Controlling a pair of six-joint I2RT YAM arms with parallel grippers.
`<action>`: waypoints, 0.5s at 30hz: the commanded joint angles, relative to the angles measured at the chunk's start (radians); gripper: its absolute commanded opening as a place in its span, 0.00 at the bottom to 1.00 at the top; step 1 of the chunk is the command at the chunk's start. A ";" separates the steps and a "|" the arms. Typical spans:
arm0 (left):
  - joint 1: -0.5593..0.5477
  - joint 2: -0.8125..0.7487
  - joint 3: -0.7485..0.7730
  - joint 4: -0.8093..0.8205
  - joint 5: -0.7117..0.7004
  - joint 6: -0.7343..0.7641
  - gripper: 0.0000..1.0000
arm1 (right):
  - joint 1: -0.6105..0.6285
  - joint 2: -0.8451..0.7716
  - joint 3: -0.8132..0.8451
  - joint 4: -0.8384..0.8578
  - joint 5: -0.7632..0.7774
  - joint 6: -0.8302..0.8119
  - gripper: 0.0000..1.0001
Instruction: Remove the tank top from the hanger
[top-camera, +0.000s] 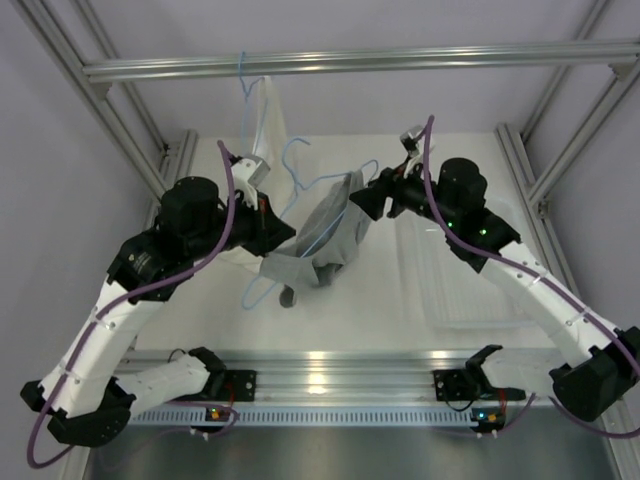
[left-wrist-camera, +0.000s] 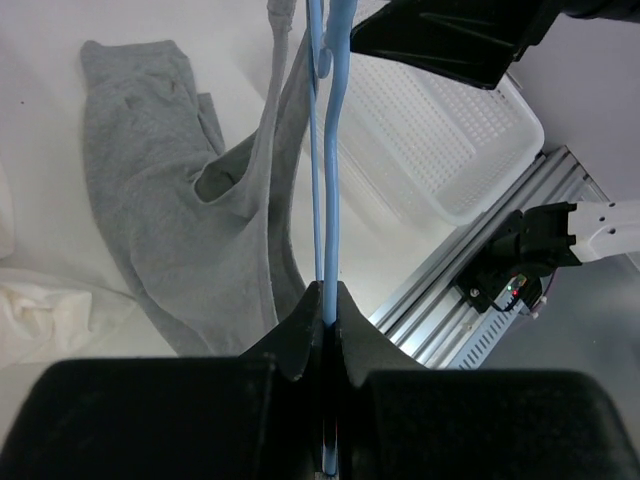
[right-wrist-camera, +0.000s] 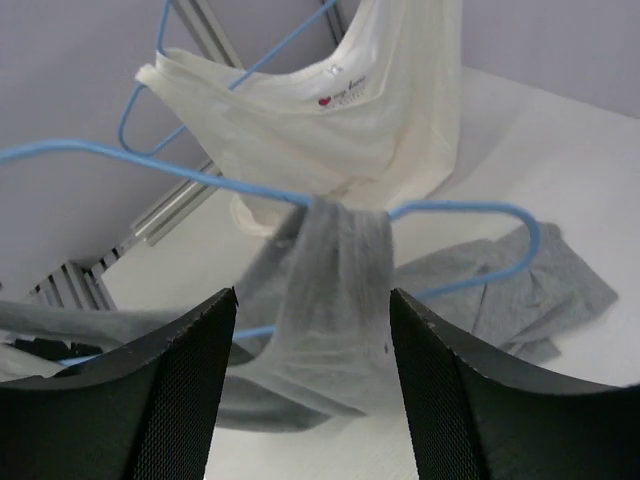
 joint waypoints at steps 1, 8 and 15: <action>-0.004 0.018 -0.001 0.062 0.051 -0.026 0.00 | 0.049 -0.001 0.090 0.048 0.082 -0.065 0.62; -0.004 0.044 0.029 0.088 0.091 -0.043 0.00 | 0.073 -0.001 0.067 0.034 0.182 -0.097 0.65; -0.004 0.041 0.032 0.092 0.088 -0.036 0.00 | 0.076 0.013 0.055 0.028 0.211 -0.106 0.65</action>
